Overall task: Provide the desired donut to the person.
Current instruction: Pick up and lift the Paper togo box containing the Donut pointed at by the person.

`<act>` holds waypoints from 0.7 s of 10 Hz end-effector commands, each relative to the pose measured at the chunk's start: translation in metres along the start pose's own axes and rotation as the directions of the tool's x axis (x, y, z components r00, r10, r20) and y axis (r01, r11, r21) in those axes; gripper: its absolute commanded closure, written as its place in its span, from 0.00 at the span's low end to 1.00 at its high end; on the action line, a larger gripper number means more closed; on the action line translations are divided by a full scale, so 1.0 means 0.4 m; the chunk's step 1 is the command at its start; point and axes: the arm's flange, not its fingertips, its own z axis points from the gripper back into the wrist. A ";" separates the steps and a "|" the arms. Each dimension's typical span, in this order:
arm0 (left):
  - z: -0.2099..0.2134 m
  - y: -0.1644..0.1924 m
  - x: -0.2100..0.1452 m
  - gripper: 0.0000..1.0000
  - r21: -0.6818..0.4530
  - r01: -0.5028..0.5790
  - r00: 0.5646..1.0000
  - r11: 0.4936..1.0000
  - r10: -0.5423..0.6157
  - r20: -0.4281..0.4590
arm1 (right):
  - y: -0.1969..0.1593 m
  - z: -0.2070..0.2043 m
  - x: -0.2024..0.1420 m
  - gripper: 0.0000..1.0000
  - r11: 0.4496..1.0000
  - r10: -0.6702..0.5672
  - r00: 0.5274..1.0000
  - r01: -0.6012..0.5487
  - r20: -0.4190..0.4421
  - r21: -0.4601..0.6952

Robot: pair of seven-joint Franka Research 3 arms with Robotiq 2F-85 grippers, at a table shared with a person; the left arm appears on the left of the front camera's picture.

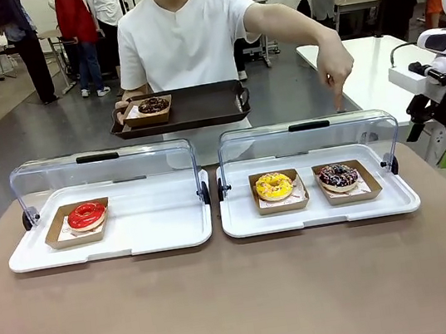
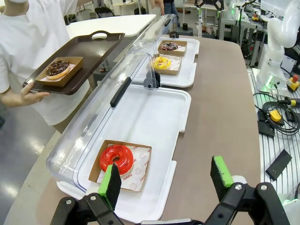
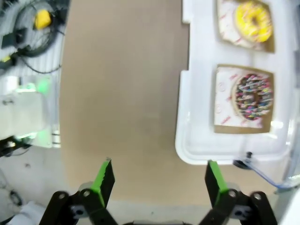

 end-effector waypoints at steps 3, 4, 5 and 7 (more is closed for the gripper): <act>0.008 0.000 0.000 0.00 -0.002 0.004 1.000 1.000 -0.004 0.009 | -0.003 0.003 0.002 0.00 1.000 -0.004 1.000 0.004 -0.025 0.011; 0.008 0.000 0.000 0.00 -0.002 0.004 1.000 1.000 -0.004 0.009 | -0.003 0.003 0.002 0.00 1.000 -0.004 1.000 0.004 -0.025 0.011; 0.008 0.000 0.000 0.00 -0.002 0.004 1.000 1.000 -0.004 0.009 | -0.003 0.003 0.002 0.00 1.000 -0.004 1.000 0.004 -0.025 0.011; 0.008 0.000 0.000 0.00 -0.002 0.004 1.000 1.000 -0.004 0.009 | -0.003 0.003 0.002 0.00 1.000 -0.004 1.000 0.004 -0.025 0.011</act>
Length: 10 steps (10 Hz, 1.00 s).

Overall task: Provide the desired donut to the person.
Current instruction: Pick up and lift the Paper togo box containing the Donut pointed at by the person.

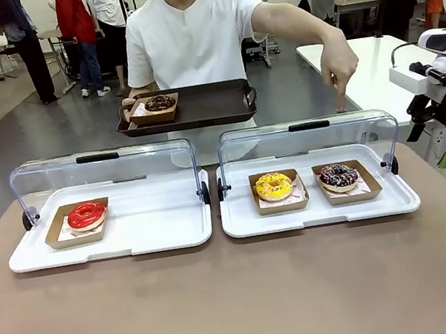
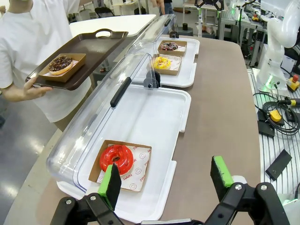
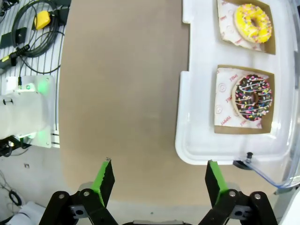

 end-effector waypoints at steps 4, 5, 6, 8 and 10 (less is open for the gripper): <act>0.008 0.000 0.000 0.00 -0.002 0.004 1.000 1.000 -0.004 0.009 | -0.049 -0.122 0.081 0.00 0.993 -0.116 0.989 0.114 -0.090 -0.030; 0.008 0.000 0.000 0.00 -0.002 0.004 1.000 1.000 -0.004 0.009 | -0.063 -0.162 0.088 0.00 0.991 -0.133 0.986 0.131 -0.100 -0.024; 0.008 0.000 0.000 0.00 -0.002 0.004 1.000 1.000 -0.004 0.009 | -0.069 -0.198 0.088 0.00 0.990 -0.140 0.984 0.140 -0.113 -0.008; 0.008 0.000 0.000 0.00 -0.002 0.004 1.000 1.000 -0.004 0.009 | -0.070 -0.246 0.085 0.00 0.992 -0.130 0.986 0.130 -0.102 -0.007; 0.008 0.000 0.000 0.00 -0.002 0.004 1.000 1.000 -0.004 0.009 | -0.069 -0.261 0.088 0.00 0.989 -0.148 0.985 0.147 -0.085 -0.019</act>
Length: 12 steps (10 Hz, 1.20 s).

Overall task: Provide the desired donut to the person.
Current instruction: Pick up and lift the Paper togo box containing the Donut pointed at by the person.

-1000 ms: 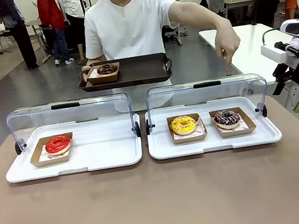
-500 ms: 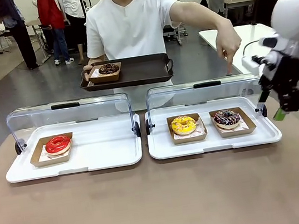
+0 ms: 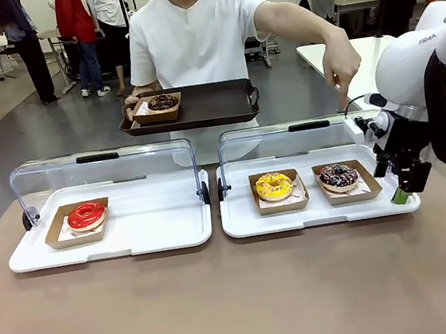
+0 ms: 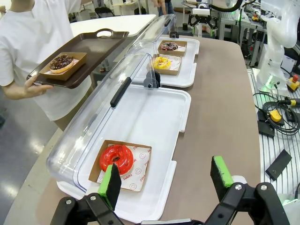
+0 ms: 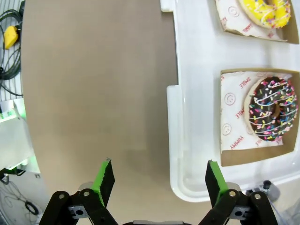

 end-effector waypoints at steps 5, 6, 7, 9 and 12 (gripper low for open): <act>0.008 0.000 0.000 0.00 -0.002 0.004 1.000 1.000 -0.004 0.009 | 0.000 0.000 0.000 0.00 1.000 0.000 1.000 0.000 0.000 0.000; 0.008 0.000 0.000 0.00 -0.002 0.004 1.000 1.000 -0.004 0.009 | 0.001 0.005 0.001 0.00 1.000 -0.016 1.000 0.016 0.001 -0.004; 0.008 0.000 0.000 0.00 -0.002 0.004 1.000 1.000 -0.004 0.009 | -0.008 -0.023 0.003 0.00 0.999 -0.023 0.999 0.022 -0.023 -0.032; 0.008 0.000 0.000 0.00 -0.002 0.004 1.000 1.000 -0.004 0.009 | -0.049 -0.085 0.007 0.00 0.997 -0.064 0.994 0.060 -0.087 -0.051; 0.008 0.000 0.000 0.00 -0.002 0.004 1.000 1.000 -0.004 0.009 | -0.105 -0.128 -0.014 0.00 0.992 -0.091 0.995 0.087 -0.035 -0.093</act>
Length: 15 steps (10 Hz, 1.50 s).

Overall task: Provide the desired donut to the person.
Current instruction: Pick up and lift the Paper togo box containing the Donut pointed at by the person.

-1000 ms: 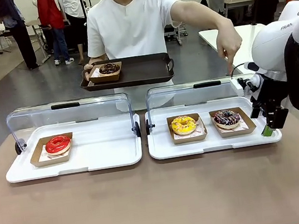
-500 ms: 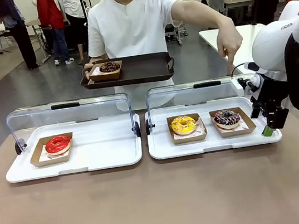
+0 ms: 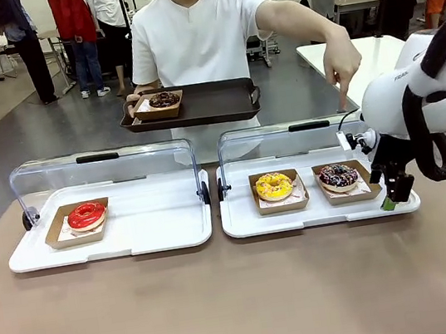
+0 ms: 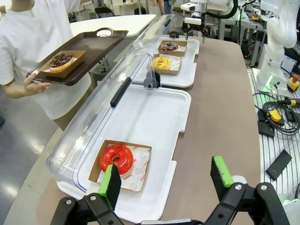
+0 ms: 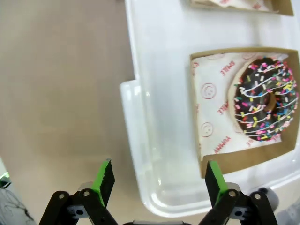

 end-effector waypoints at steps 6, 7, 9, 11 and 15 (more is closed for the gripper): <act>0.007 0.000 0.000 0.00 -0.002 0.004 1.000 1.000 -0.004 0.009 | -0.049 -0.021 0.003 0.00 0.998 -0.019 0.999 0.021 0.031 -0.066; 0.007 0.000 0.000 0.00 -0.002 0.004 1.000 1.000 -0.004 0.009 | -0.063 -0.030 -0.001 0.00 0.998 -0.028 0.999 0.030 0.033 -0.055; 0.007 0.000 0.000 0.00 -0.002 0.004 1.000 1.000 -0.004 0.009 | -0.077 -0.037 0.007 0.00 0.998 -0.023 0.999 0.025 0.032 -0.058; 0.007 0.000 0.000 0.00 -0.002 0.004 1.000 1.000 -0.004 0.009 | -0.084 -0.045 0.014 0.00 0.998 -0.015 0.999 0.017 0.032 -0.055; 0.007 0.000 0.000 0.00 -0.002 0.004 1.000 1.000 -0.004 0.009 | -0.103 -0.062 0.014 0.00 0.999 -0.021 0.999 0.023 0.037 -0.041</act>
